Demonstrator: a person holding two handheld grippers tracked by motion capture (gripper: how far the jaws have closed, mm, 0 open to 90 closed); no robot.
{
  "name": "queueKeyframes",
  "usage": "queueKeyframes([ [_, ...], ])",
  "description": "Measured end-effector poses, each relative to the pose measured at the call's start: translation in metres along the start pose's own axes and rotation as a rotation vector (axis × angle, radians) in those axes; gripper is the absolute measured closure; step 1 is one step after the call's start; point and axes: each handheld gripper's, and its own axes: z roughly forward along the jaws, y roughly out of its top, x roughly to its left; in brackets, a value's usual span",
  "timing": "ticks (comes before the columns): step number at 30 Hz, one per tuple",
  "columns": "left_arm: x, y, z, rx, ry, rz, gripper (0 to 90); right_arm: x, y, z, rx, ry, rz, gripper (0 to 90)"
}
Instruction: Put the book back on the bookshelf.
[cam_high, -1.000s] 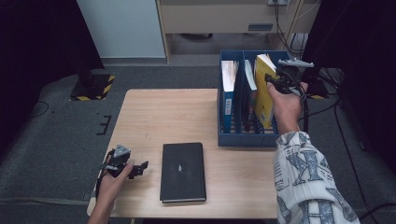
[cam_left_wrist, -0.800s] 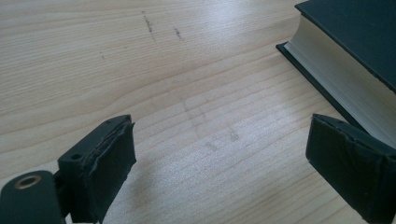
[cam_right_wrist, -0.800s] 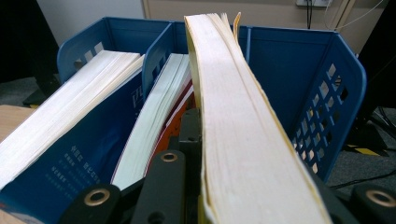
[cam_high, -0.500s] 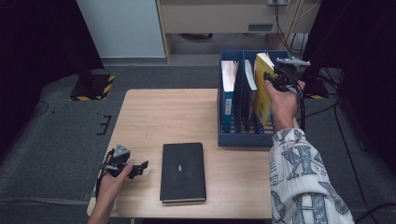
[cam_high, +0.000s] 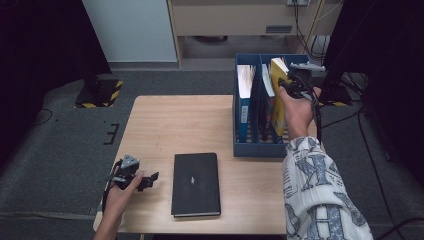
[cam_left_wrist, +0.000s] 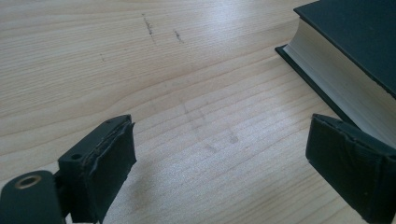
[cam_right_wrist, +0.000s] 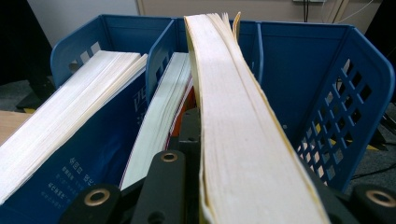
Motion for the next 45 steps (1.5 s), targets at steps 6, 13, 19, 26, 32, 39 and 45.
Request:
queueKeyframes([
  [6,-0.001,0.000,0.001,0.003,-0.001,0.005,7.9,0.003,-0.002,0.002,-0.007,-0.004,0.009,75.1],
  [13,0.000,0.000,0.000,0.000,-0.001,0.002,7.9,0.002,-0.009,0.007,-0.009,-0.009,0.024,75.1],
  [19,0.000,0.000,0.000,0.001,-0.001,0.001,7.9,0.002,-0.014,0.011,-0.009,-0.014,0.021,75.1],
  [26,0.004,-0.001,-0.001,-0.008,0.001,-0.022,7.9,0.000,-0.019,0.015,-0.014,-0.010,0.038,75.1],
  [32,0.003,-0.001,-0.001,-0.006,0.002,-0.015,7.9,-0.002,-0.025,0.019,0.000,-0.013,0.050,75.1],
  [39,0.003,0.000,-0.001,-0.003,0.001,-0.010,7.9,-0.002,-0.030,0.023,0.006,-0.013,0.041,75.1],
  [45,0.003,0.000,-0.001,-0.006,0.001,-0.009,7.9,-0.003,-0.032,0.023,-0.001,-0.011,0.045,75.0],
])
